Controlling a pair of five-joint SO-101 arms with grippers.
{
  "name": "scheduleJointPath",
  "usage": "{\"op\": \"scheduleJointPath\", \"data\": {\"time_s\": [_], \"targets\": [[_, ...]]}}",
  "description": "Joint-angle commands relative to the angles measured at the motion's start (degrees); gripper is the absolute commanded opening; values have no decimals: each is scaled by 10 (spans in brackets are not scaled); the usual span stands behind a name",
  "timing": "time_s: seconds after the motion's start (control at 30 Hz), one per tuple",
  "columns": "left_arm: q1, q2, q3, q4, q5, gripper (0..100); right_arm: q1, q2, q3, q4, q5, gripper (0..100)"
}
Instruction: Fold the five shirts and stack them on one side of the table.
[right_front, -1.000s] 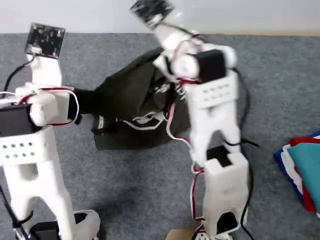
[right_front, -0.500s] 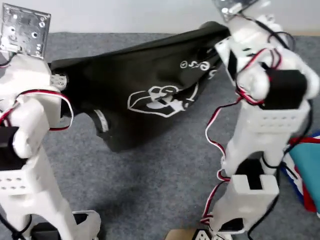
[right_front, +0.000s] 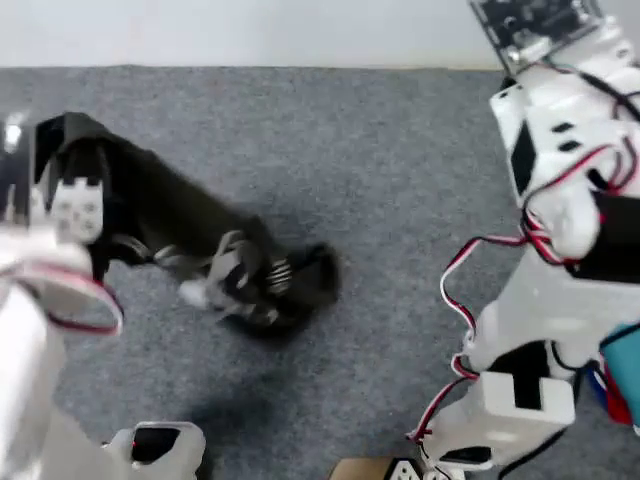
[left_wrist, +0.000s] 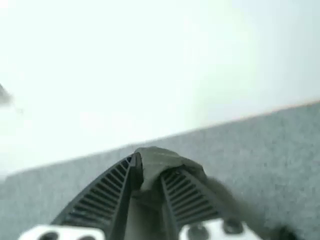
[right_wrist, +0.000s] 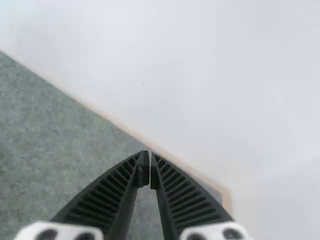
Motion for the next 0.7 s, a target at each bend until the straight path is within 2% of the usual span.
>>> {"op": "scheduleJointPath", "data": {"time_s": [0.0,0.2,0.33,0.47,0.67], "targets": [[10,-19,-4,10,4,2,14,-33,-19,20,6,11],[5,-39,44,10,4,2,16,-36,-19,20,6,11],[-20,-62,147,10,3,2,16,-36,-18,21,6,10],[-123,-81,308,10,-3,2,16,-36,-18,21,6,10],[-333,-109,494,5,-134,2,33,-39,36,21,6,10]]}}
